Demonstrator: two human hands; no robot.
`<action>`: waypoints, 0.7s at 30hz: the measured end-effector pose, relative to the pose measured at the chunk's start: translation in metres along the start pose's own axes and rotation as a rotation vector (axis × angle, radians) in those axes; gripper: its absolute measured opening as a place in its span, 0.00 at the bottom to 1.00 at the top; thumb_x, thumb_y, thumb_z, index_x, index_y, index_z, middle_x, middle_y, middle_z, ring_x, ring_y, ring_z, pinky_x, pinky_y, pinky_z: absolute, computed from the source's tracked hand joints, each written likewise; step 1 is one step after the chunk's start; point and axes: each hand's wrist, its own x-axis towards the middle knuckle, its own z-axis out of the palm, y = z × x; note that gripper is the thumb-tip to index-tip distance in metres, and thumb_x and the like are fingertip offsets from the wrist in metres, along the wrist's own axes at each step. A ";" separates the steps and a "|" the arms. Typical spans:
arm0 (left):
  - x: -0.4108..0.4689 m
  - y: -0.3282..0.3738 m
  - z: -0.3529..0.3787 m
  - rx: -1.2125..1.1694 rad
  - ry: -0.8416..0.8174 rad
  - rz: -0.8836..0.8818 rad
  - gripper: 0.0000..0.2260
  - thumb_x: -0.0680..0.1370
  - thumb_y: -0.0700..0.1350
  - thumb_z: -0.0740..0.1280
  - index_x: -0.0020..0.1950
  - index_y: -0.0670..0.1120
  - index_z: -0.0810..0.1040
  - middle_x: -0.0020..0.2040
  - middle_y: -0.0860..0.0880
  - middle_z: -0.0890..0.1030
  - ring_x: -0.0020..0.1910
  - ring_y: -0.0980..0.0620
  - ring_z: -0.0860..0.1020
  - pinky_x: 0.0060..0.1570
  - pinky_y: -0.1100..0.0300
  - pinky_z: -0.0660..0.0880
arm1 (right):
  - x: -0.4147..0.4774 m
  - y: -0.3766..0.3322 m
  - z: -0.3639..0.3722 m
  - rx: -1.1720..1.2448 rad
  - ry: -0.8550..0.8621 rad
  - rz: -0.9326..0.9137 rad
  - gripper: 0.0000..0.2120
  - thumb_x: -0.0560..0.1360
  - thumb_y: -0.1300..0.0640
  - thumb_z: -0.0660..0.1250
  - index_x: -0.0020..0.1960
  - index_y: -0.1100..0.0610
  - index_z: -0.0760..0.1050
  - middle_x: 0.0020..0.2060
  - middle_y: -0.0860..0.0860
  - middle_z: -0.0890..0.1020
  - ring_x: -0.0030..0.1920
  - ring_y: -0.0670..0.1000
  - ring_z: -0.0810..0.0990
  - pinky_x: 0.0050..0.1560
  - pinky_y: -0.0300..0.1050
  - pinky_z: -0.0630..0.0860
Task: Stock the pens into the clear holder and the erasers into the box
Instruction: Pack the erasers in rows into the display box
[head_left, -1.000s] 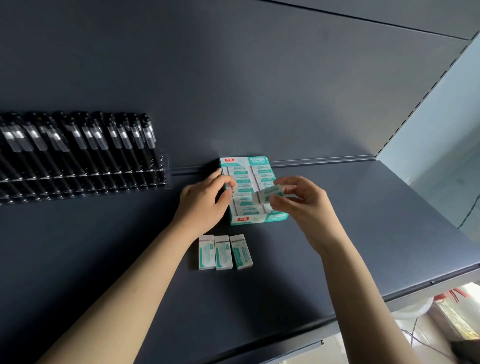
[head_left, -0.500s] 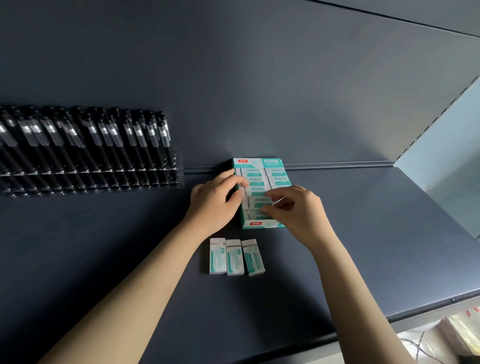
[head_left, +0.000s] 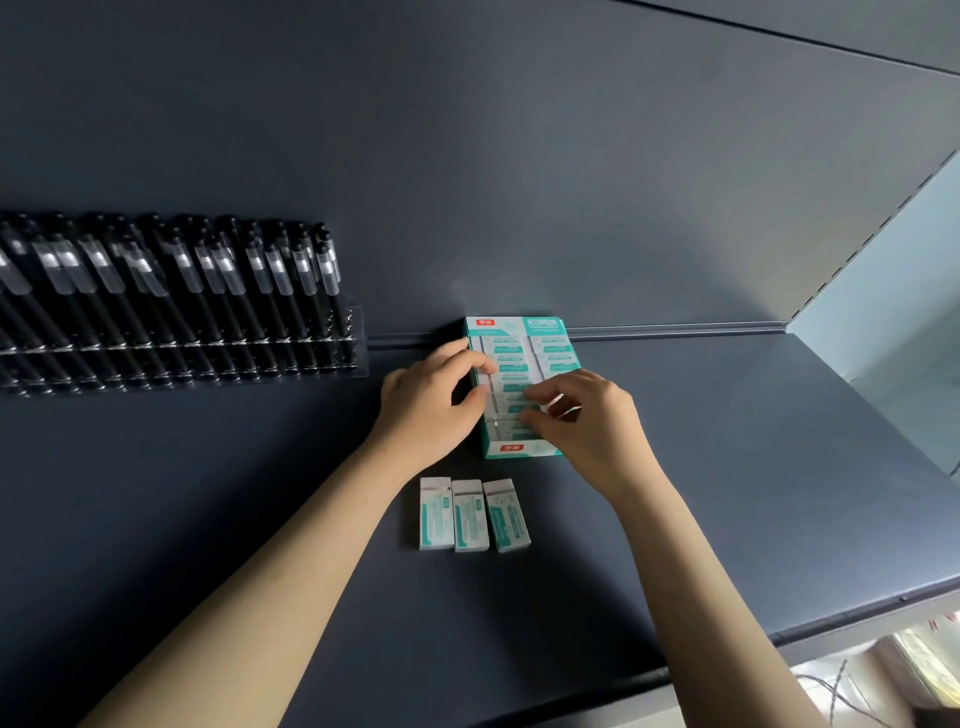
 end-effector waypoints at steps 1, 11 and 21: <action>0.000 0.000 0.000 0.001 -0.001 -0.001 0.07 0.80 0.48 0.63 0.57 0.55 0.77 0.70 0.60 0.71 0.66 0.56 0.71 0.69 0.48 0.61 | -0.002 0.000 -0.001 0.003 0.005 -0.007 0.11 0.73 0.57 0.75 0.55 0.55 0.83 0.52 0.49 0.81 0.41 0.44 0.79 0.39 0.28 0.76; 0.000 -0.002 0.002 0.001 0.007 0.007 0.08 0.80 0.47 0.62 0.57 0.55 0.76 0.69 0.60 0.72 0.65 0.57 0.72 0.68 0.47 0.62 | -0.065 0.007 -0.005 0.142 -0.123 -0.101 0.09 0.72 0.55 0.75 0.52 0.47 0.82 0.44 0.41 0.80 0.46 0.44 0.78 0.44 0.31 0.74; 0.001 -0.004 0.004 -0.028 0.004 -0.009 0.08 0.79 0.48 0.62 0.57 0.56 0.77 0.71 0.60 0.71 0.66 0.57 0.72 0.68 0.45 0.64 | -0.067 0.005 -0.011 0.029 -0.340 -0.048 0.18 0.72 0.48 0.74 0.60 0.39 0.76 0.53 0.37 0.74 0.56 0.40 0.70 0.52 0.27 0.68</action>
